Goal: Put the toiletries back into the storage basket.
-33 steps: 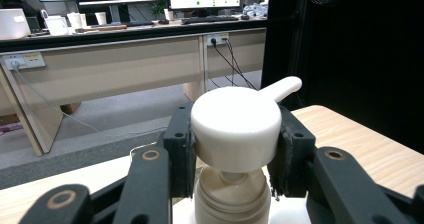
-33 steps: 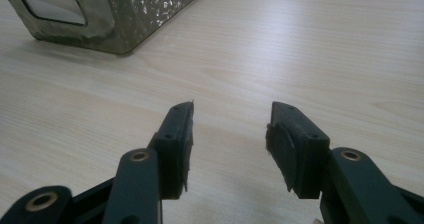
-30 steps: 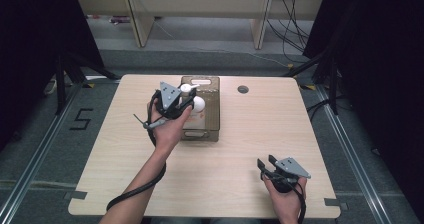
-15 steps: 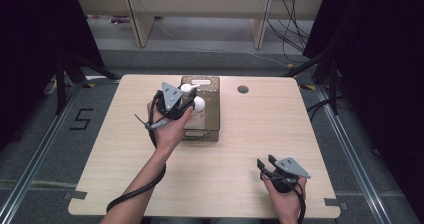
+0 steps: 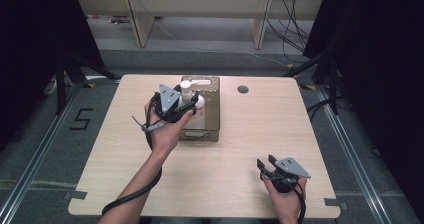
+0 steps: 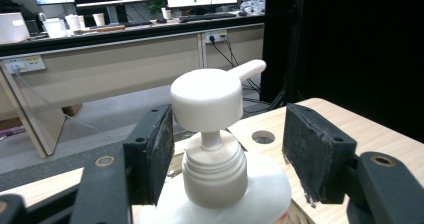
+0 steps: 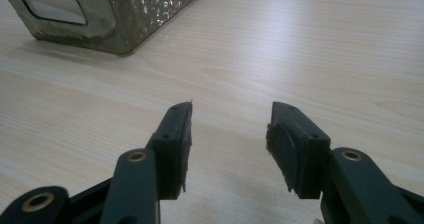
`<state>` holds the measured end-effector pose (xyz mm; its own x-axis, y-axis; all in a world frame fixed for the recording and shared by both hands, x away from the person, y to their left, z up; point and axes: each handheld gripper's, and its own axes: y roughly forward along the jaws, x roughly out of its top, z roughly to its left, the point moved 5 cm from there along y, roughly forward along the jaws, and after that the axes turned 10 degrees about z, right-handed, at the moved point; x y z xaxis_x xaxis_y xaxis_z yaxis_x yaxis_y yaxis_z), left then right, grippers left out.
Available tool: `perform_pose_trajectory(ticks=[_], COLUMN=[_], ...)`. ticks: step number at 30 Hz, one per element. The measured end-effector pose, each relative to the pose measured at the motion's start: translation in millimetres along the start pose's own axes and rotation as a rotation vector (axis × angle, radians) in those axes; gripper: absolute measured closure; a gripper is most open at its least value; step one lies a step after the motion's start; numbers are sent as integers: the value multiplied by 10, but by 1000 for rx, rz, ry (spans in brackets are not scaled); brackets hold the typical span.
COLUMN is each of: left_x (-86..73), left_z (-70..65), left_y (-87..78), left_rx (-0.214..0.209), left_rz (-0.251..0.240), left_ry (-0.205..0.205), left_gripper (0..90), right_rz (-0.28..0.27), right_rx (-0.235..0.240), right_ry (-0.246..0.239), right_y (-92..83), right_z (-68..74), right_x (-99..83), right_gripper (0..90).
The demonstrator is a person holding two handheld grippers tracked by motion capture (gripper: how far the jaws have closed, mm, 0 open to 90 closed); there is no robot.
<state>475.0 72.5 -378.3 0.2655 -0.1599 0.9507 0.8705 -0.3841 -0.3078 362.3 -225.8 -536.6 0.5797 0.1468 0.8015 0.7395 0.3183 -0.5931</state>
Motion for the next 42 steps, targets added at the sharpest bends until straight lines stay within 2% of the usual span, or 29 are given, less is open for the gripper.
perform_pose_trajectory(ticks=[1,2,3,6,9,10,11,12,14,16,17,18,19,20,21,22,25,27,28,32,33,37,42], left_x=[-26,-37,-48,-69,-97,-108,-123,-139,-173,-209,-225,-237,-248,-259,-272,-283,-323,-351,-381,-433,-477,-571,-759], left_z=[-2,4,9,33,65,78,95,115,152,178,189,201,219,237,252,264,288,302,323,367,396,466,560], left_y=[-37,-54,-67,-99,-157,-172,-187,-201,-236,-276,-295,-314,-333,-348,-364,-380,-427,-461,-493,-538,-561,-581,-622], left_rx=[-16,-23,-33,-40,-47,-51,-56,-57,-55,-61,-67,-78,-85,-84,-84,-85,-86,-88,-90,-88,-99,-102,-97], left_rz=[12,13,12,16,15,15,18,20,24,27,23,13,5,-1,-3,-6,-6,-7,-11,-12,-13,-4,11], left_ry=[-14,-20,-33,-36,-44,-46,-47,-49,-45,-41,-44,-45,-37,-31,-31,-31,-19,-14,-10,-3,-2,2,-20], left_gripper=[360,359,357,354,354,354,354,356,356,357,356,356,355,355,355,355,353,351,351,350,347,340,340], right_rz=[5,18,14,-5,0,2,1,19,16,14,5,5,21,2,2,1,14,27,14,13,0,-2,9], right_rx=[-15,-2,-5,5,3,-4,-2,2,-1,1,-3,-3,2,-16,-16,4,-5,0,-1,1,0,0,2], right_ry=[-20,16,6,-9,7,-22,-21,37,18,18,-4,-3,39,-28,-28,16,10,45,25,19,-19,-22,-19], right_y=[-13,-15,-14,7,-1,-10,-8,-21,-16,-16,-12,-12,-21,-8,-8,2,-15,-24,-18,-16,-7,-7,-11], right_z=[-22,8,0,-3,7,-17,-17,18,8,11,-9,-9,20,-29,-29,12,3,21,6,9,-16,-18,-13], right_x=[1,-10,-6,4,-2,4,4,-12,-9,-7,0,0,-13,4,4,-2,-7,-17,-8,-7,5,6,0], right_gripper=[521,521,521,520,518,517,517,516,516,516,516,516,516,517,517,517,516,517,517,517,517,518,518])
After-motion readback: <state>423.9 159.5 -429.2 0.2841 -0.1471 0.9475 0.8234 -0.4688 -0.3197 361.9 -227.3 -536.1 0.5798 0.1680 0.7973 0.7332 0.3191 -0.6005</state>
